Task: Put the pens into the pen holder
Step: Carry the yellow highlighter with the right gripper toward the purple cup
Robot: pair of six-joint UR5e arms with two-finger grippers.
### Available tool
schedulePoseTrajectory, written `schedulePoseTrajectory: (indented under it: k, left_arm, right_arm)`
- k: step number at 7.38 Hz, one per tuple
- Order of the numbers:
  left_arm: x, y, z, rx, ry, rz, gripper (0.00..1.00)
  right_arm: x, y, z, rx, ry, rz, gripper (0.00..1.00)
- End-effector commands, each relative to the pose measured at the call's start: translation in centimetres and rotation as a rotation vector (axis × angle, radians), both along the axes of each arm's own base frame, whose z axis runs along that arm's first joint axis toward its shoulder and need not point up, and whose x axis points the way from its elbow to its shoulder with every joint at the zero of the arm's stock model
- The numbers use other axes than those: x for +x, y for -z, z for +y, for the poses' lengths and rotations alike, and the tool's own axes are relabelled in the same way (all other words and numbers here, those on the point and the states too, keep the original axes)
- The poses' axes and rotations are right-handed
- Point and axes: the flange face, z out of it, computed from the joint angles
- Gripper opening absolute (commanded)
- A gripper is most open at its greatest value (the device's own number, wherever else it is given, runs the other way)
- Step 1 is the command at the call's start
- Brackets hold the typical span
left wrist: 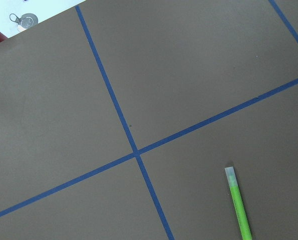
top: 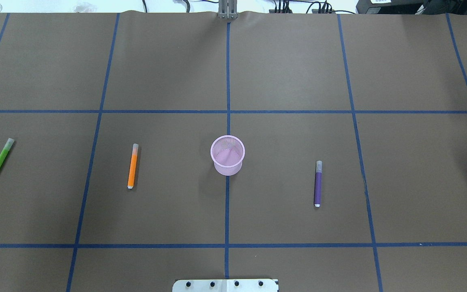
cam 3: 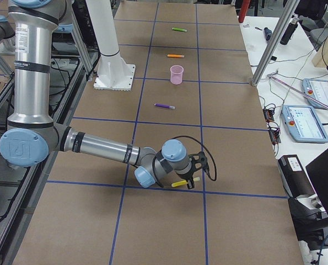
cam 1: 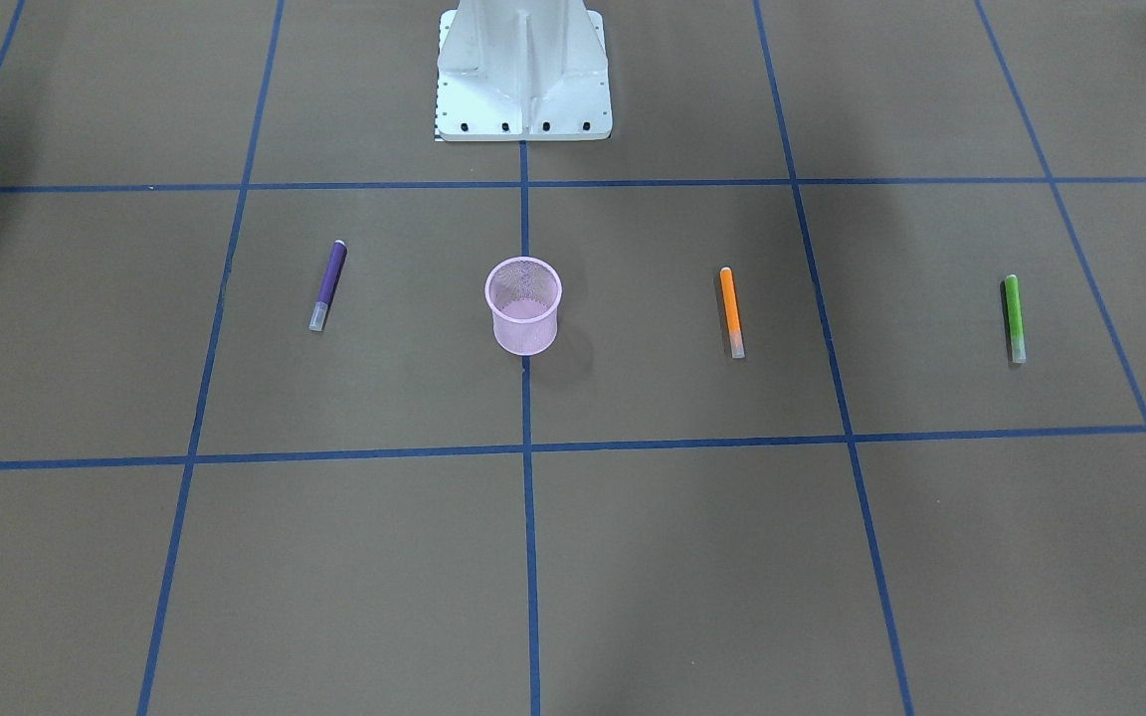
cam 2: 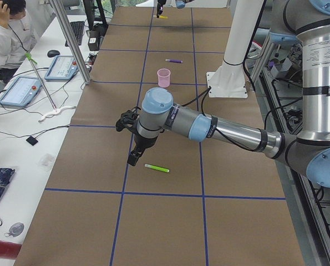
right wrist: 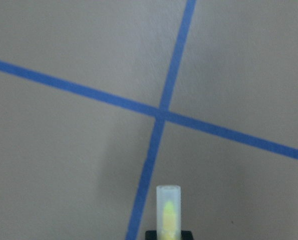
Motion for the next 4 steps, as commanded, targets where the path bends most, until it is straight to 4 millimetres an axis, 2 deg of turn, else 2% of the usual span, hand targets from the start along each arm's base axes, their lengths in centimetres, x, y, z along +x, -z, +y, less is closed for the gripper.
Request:
schedulePoseTrajectory:
  k: [1, 2, 3, 4]
  left_arm:
    - [0.6, 0.8, 0.1, 0.044, -0.032, 0.066, 1.00]
    - [0.9, 1.1, 0.5, 0.075, -0.053, 0.112, 1.00]
    - [1.3, 1.2, 0.5, 0.084, -0.065, 0.116, 1.00]
    - [2.2, 1.2, 0.4, 0.080, -0.083, 0.119, 1.00]
  right_arm:
    - [-6.7, 12.2, -3.3, 0.231, 0.055, -0.137, 0.00]
    - [-11.2, 15.7, -3.5, 0.258, 0.081, -0.225, 0.00]
    - [-14.9, 20.2, -4.1, 0.293, 0.092, -0.329, 0.00]
    - [-18.1, 24.3, -3.5, 0.324, 0.058, -0.398, 0.00]
